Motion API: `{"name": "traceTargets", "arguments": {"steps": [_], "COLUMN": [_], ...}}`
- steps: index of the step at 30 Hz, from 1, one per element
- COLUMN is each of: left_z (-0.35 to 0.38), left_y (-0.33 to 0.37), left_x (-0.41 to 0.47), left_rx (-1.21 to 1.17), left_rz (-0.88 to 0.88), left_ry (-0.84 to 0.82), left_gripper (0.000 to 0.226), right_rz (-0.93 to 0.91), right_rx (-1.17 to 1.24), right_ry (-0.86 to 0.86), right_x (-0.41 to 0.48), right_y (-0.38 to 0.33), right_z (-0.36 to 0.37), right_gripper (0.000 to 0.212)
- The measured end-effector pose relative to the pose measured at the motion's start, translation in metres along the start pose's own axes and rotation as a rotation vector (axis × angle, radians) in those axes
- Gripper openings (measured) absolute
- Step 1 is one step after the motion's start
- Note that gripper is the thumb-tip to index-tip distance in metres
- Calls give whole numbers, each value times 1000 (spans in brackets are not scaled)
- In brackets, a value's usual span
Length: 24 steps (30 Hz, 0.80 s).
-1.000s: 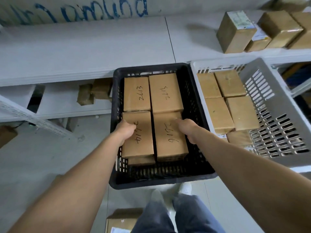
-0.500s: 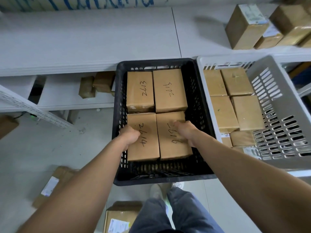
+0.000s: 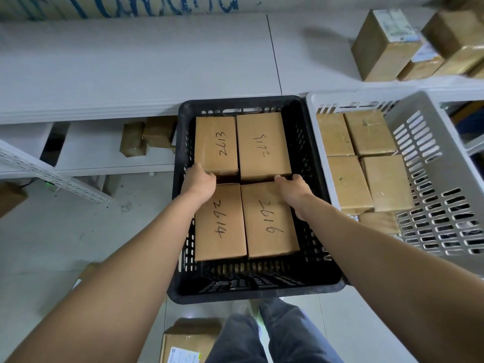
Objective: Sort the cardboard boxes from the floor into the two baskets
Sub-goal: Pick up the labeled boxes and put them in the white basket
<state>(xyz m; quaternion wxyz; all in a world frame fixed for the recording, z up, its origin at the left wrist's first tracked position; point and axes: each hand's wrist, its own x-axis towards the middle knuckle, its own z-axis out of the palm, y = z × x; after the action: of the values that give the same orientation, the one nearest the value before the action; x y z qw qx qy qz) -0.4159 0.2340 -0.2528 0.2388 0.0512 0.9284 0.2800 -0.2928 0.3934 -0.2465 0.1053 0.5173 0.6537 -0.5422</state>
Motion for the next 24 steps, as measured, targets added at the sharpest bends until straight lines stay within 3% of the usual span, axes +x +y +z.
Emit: {"name": "traceTargets", "arguments": {"steps": [14, 20, 24], "left_z": [-8, 2, 5], "left_y": [31, 19, 14], "left_x": [92, 111, 110], "left_rx": [-4, 78, 44], "left_rz": [-62, -106, -149], "left_ry": [65, 22, 37], "left_gripper": [58, 42, 51], "right_rz": [-33, -24, -35], "right_rx": [4, 26, 36], "right_ry": [40, -8, -5], "right_x": [70, 82, 81], "right_y": [-53, -52, -51], "right_z": [-6, 1, 3], "right_gripper": [72, 72, 73]}}
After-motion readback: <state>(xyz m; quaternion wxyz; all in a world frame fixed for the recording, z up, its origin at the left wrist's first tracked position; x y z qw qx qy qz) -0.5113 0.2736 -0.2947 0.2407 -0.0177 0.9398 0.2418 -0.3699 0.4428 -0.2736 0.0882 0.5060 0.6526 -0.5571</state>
